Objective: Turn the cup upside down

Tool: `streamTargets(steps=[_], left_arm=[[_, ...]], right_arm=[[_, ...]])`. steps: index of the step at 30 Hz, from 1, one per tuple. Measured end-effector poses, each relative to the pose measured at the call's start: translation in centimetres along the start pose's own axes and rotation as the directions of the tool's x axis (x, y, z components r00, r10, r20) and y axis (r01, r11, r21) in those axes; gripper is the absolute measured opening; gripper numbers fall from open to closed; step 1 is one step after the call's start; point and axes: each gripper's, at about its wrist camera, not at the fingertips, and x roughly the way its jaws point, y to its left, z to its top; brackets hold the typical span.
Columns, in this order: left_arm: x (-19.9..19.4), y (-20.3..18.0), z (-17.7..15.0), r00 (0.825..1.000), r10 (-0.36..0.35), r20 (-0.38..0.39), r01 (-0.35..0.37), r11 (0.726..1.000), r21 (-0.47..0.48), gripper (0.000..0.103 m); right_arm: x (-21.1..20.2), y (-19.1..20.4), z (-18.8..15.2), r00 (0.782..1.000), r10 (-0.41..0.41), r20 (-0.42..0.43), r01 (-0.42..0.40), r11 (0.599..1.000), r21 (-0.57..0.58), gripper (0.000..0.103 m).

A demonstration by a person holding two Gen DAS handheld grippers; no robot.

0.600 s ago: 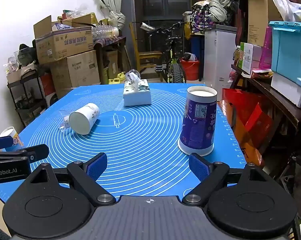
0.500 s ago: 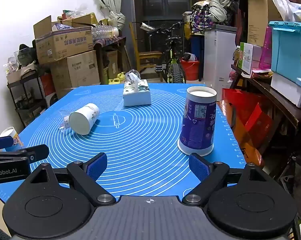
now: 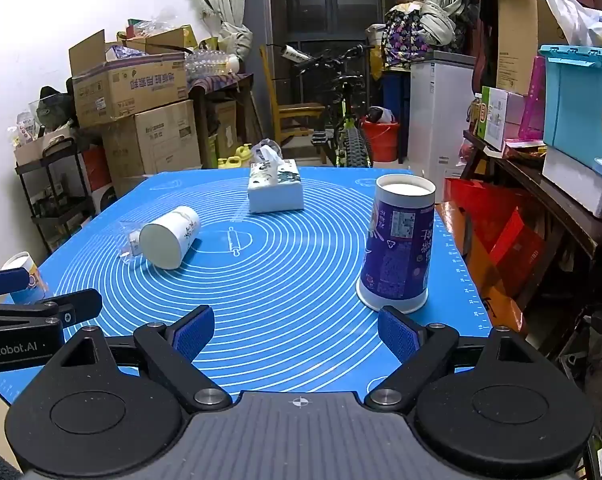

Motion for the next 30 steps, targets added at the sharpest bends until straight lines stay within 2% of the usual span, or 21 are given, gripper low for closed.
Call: streamTargets(steps=[30], left_arm=[[0.12, 0.89, 0.23, 1.0, 0.003, -0.002, -0.003, 1.0, -0.02, 0.094]], right_arm=[[0.05, 0.31, 0.02, 1.0, -0.003, -0.004, 0.003, 1.0, -0.009, 0.09]])
